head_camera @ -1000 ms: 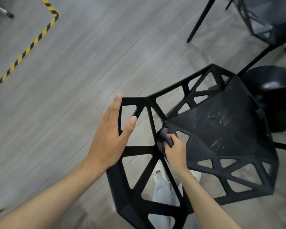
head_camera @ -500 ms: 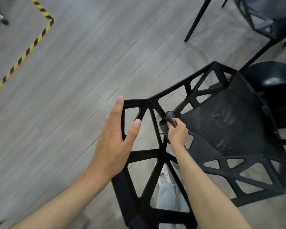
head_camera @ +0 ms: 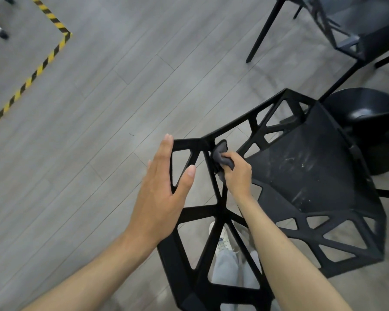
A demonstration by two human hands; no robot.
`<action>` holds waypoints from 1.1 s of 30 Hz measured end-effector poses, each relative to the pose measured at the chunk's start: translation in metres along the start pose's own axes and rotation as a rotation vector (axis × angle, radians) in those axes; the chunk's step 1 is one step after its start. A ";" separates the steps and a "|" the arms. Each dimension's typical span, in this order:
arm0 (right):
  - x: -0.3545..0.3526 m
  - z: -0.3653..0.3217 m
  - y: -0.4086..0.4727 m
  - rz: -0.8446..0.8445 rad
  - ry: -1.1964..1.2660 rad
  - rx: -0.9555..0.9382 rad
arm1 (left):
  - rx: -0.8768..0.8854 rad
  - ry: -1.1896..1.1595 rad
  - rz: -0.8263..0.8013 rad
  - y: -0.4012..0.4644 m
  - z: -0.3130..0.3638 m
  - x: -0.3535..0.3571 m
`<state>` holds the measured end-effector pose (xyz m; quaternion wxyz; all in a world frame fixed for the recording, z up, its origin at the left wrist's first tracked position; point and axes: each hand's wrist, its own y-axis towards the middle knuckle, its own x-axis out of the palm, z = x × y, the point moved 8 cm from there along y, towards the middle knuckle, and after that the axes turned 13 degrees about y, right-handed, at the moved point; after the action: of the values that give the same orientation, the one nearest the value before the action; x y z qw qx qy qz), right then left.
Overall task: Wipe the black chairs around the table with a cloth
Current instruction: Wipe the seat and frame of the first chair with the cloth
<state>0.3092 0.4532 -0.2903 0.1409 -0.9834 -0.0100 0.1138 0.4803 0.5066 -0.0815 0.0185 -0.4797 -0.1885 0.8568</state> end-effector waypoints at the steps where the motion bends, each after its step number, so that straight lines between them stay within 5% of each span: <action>1: -0.002 0.006 0.000 0.004 -0.006 0.031 | 0.005 0.001 0.002 0.000 0.000 0.000; 12: 0.013 -0.032 0.007 0.000 0.143 -0.159 | 0.020 0.011 -0.002 0.001 -0.001 0.001; 18: -0.015 0.067 -0.009 -0.180 -0.151 0.081 | 0.030 0.006 0.005 -0.001 -0.001 0.002; 25: -0.035 0.104 -0.083 -0.450 -0.661 0.160 | 0.038 0.022 0.035 -0.001 0.002 -0.001; 29: -0.056 0.106 -0.111 -0.354 -0.594 0.260 | 0.037 0.046 0.072 -0.001 0.001 -0.002; 33: -0.082 0.114 -0.116 -0.498 -0.631 0.369 | 0.036 0.029 0.127 0.000 -0.002 -0.004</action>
<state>0.2052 0.5916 -0.3460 0.3273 -0.8264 -0.2687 0.3710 0.4846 0.5059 -0.0790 -0.0245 -0.5027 -0.1419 0.8524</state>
